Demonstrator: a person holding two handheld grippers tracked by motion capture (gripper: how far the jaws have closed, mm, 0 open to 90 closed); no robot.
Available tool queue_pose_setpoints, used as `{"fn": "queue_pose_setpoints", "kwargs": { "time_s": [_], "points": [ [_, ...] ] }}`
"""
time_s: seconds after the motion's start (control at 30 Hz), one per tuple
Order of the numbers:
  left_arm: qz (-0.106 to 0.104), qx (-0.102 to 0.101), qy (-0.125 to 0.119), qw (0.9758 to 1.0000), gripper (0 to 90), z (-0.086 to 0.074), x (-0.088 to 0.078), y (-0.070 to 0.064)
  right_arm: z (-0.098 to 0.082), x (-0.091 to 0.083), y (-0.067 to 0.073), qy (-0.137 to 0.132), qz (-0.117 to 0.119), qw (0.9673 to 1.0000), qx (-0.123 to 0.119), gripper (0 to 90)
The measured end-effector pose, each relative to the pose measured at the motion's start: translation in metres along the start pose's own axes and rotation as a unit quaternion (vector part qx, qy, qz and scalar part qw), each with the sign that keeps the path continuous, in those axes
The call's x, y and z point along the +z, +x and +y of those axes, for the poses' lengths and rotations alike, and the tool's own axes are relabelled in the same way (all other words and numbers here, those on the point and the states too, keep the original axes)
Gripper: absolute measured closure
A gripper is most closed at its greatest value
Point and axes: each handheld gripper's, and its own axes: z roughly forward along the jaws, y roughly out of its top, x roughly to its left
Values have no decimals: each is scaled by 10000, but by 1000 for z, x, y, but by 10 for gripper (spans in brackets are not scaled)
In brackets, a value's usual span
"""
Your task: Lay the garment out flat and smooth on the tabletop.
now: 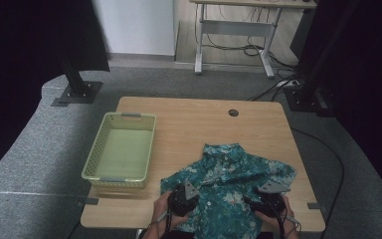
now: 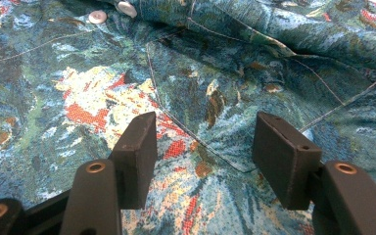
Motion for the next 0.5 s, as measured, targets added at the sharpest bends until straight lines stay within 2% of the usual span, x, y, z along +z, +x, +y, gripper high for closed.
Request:
{"fn": "queue_pose_setpoints", "kwargs": {
  "time_s": [0.07, 0.2, 0.33, 0.5],
  "points": [
    [-91, -12, -36, 10000, 780, -1, 0, 1, 0, 0, 0, -1, 3, 10000, -3, 414],
    [-257, -209, -73, 9994, 802, -3, 0, 6, 0, 0, 0, 0, 6, 10000, 0, 414],
    [-356, -385, -68, 9986, 879, -4, -1, 12, 0, 0, -1, 0, 9, 10000, 0, 414],
    [-400, -313, -87, 9987, 900, -4, -2, 11, -2, -2, -3, 8, -20, 10000, 26, 414]
  ]
}}
